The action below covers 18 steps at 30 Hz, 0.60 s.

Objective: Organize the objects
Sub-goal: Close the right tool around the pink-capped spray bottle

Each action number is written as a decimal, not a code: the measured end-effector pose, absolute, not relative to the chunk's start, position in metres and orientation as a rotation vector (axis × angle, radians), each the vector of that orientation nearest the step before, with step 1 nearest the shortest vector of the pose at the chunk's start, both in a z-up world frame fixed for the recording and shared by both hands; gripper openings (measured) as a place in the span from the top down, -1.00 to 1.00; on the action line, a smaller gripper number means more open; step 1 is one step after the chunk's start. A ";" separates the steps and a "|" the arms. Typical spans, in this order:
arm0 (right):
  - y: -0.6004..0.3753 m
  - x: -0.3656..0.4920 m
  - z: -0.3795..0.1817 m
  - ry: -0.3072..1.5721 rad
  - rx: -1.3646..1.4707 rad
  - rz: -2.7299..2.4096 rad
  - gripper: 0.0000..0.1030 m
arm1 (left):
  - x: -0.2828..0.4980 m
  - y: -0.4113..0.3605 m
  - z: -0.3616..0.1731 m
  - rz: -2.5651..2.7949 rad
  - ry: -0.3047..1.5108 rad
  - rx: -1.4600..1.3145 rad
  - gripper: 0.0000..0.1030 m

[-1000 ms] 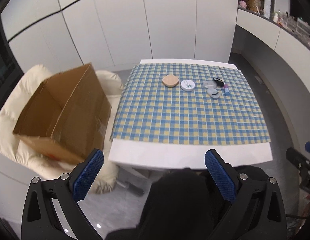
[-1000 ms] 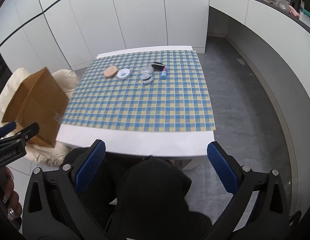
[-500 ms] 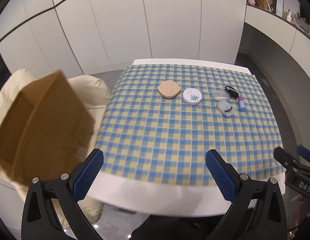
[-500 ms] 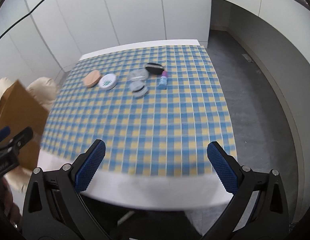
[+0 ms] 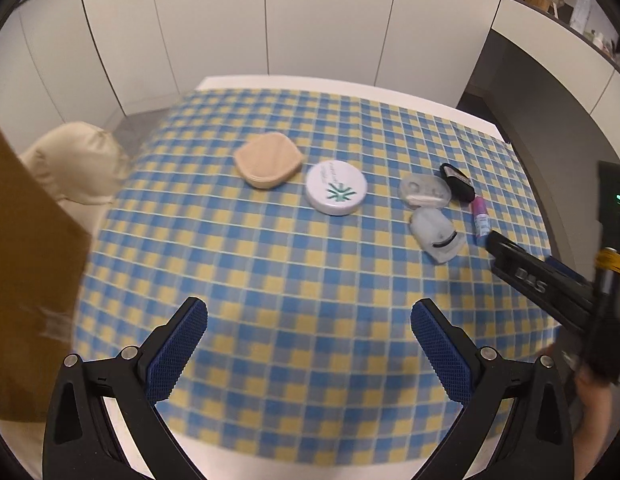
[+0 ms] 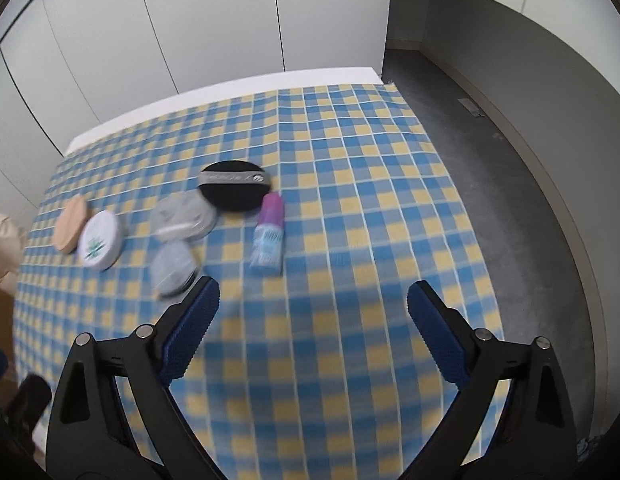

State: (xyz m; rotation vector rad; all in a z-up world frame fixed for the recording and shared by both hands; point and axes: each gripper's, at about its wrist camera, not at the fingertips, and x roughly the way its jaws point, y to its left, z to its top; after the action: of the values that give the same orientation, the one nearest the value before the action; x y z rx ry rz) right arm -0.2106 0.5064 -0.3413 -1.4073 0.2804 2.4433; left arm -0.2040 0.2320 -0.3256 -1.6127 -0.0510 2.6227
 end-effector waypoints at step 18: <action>0.538 -0.214 -0.363 0.257 -1.321 2.474 0.61 | -0.266 0.318 -0.364 2.504 -0.065 -1.566 -0.98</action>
State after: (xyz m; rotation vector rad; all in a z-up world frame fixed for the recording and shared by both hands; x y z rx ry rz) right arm -0.2140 0.5377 -0.3634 -1.3206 0.2570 2.4738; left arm -0.2662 0.3179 -0.3636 -1.5659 -0.0653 2.5045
